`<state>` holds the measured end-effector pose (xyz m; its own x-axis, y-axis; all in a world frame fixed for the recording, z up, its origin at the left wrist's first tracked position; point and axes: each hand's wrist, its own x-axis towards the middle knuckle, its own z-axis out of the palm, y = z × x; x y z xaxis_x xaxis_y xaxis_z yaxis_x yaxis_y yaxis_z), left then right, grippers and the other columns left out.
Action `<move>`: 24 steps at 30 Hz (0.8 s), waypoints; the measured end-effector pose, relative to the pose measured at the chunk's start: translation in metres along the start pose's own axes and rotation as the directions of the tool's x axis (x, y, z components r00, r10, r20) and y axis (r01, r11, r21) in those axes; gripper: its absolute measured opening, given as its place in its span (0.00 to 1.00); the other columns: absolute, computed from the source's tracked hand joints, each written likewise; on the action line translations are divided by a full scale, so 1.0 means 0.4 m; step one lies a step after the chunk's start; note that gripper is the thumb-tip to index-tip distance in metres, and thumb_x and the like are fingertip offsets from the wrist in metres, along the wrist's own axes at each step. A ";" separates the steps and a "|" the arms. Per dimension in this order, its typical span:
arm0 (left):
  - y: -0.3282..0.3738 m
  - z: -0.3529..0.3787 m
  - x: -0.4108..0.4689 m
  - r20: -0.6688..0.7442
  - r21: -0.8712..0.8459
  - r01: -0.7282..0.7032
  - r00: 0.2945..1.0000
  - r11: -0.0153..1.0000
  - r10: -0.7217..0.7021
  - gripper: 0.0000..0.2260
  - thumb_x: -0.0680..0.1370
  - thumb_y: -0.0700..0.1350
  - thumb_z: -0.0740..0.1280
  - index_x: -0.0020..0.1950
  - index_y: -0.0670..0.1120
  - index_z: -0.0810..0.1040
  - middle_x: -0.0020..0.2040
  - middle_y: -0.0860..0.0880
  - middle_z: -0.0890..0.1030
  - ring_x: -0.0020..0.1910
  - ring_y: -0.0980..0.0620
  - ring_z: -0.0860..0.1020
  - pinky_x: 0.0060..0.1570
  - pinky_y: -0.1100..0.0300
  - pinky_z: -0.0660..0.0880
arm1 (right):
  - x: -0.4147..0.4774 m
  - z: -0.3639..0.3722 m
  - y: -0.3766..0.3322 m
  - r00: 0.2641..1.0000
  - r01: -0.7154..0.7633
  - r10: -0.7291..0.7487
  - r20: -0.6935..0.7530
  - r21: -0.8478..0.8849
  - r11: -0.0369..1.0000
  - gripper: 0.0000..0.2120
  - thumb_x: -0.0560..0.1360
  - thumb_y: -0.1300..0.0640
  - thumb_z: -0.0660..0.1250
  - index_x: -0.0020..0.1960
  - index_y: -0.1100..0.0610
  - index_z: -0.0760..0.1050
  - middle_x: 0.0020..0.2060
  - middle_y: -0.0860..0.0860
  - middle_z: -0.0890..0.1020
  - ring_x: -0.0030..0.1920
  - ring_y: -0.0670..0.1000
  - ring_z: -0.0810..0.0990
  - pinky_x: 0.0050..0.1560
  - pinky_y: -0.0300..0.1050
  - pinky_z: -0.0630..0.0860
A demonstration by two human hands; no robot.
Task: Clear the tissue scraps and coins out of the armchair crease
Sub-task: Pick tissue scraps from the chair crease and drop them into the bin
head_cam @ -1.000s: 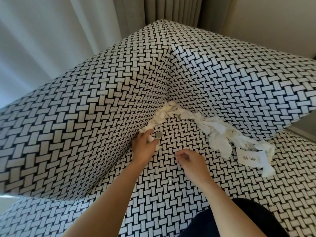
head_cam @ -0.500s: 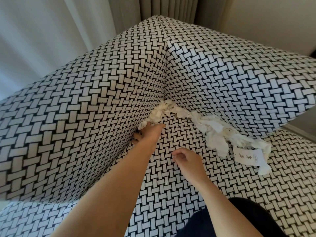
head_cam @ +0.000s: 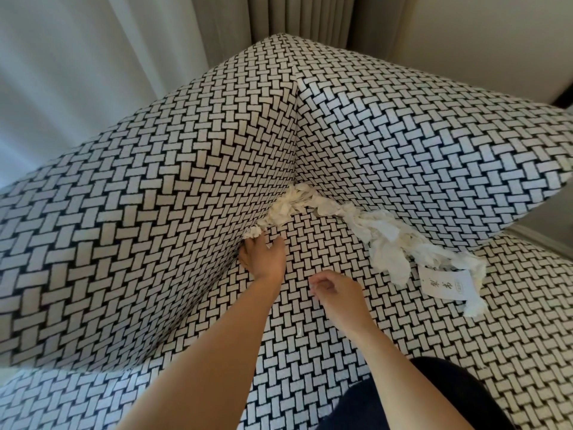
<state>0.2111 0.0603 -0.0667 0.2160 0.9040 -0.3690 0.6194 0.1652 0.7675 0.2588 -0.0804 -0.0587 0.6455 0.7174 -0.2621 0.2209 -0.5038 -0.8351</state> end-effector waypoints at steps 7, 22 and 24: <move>-0.036 -0.030 -0.026 0.043 0.012 -0.097 0.994 0.995 0.097 0.24 0.79 0.49 0.64 0.74 0.54 0.64 0.74 0.42 0.55 0.73 0.45 0.53 0.73 0.51 0.55 | 0.004 0.003 0.003 1.000 -0.005 0.005 0.001 -0.003 1.000 0.08 0.78 0.61 0.62 0.49 0.53 0.78 0.43 0.48 0.82 0.44 0.45 0.80 0.49 0.39 0.77; 0.057 0.000 -0.005 0.145 0.375 0.127 0.970 0.918 -0.194 0.34 0.75 0.54 0.62 0.77 0.58 0.48 0.77 0.46 0.53 0.75 0.39 0.40 0.72 0.42 0.36 | 0.003 0.004 -0.002 1.000 0.020 -0.019 0.008 -0.037 0.999 0.09 0.78 0.62 0.61 0.52 0.54 0.78 0.44 0.45 0.81 0.46 0.42 0.79 0.47 0.31 0.74; 0.044 0.008 -0.001 0.120 0.335 0.126 0.977 0.934 -0.176 0.34 0.74 0.54 0.62 0.77 0.58 0.50 0.77 0.47 0.53 0.74 0.39 0.40 0.72 0.43 0.36 | 0.003 0.004 -0.002 1.000 0.017 -0.017 0.006 -0.036 0.999 0.09 0.78 0.62 0.60 0.52 0.54 0.78 0.45 0.46 0.81 0.47 0.43 0.79 0.49 0.32 0.74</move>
<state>0.2246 0.0615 -0.0548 0.1931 0.8069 -0.5583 0.8585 0.1365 0.4943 0.2582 -0.0781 -0.0591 0.6373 0.7287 -0.2509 0.2583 -0.5086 -0.8213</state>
